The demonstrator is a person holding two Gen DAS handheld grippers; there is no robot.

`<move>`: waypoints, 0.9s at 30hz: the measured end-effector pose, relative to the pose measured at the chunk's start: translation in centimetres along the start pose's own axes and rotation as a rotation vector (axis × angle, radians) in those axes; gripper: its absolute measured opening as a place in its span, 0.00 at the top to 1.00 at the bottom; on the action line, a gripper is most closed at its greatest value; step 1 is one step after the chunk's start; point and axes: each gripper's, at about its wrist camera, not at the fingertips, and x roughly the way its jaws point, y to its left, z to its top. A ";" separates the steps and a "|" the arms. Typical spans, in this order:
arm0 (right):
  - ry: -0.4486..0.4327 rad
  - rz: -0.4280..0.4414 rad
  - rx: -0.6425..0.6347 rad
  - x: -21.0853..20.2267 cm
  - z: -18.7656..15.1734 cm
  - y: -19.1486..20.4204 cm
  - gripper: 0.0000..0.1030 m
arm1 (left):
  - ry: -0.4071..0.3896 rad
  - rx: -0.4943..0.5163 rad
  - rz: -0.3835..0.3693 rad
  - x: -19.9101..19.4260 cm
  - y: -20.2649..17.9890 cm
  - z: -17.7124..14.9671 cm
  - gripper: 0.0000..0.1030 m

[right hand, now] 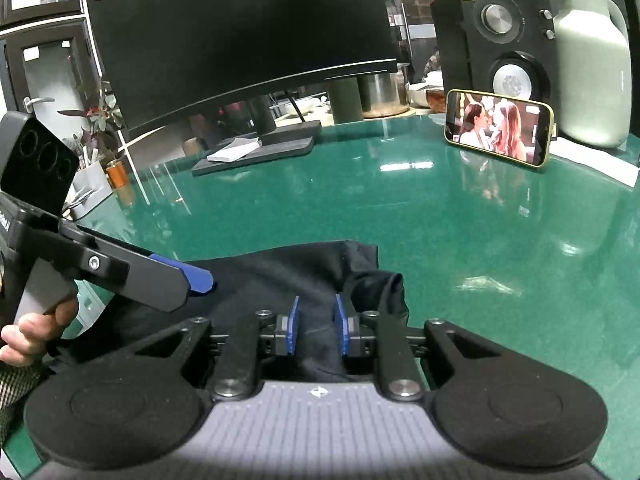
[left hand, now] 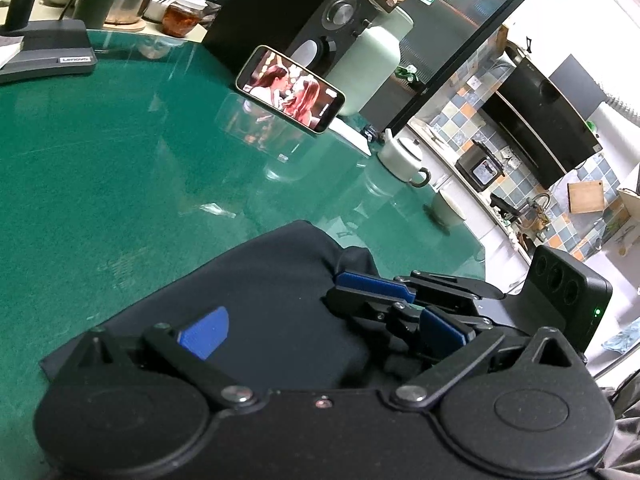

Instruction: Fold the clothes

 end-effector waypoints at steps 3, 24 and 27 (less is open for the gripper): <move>0.001 0.001 0.000 0.0 0.0 0.0 0.80 | -0.001 0.006 0.004 0.1 -0.3 0.0 0.00; 0.003 0.040 -0.003 0.1 0.2 0.1 0.64 | -0.013 0.017 0.003 0.3 -0.3 -0.1 0.00; 0.003 0.043 -0.003 0.1 0.2 0.1 0.62 | -0.014 0.020 0.005 0.3 -0.4 -0.1 0.00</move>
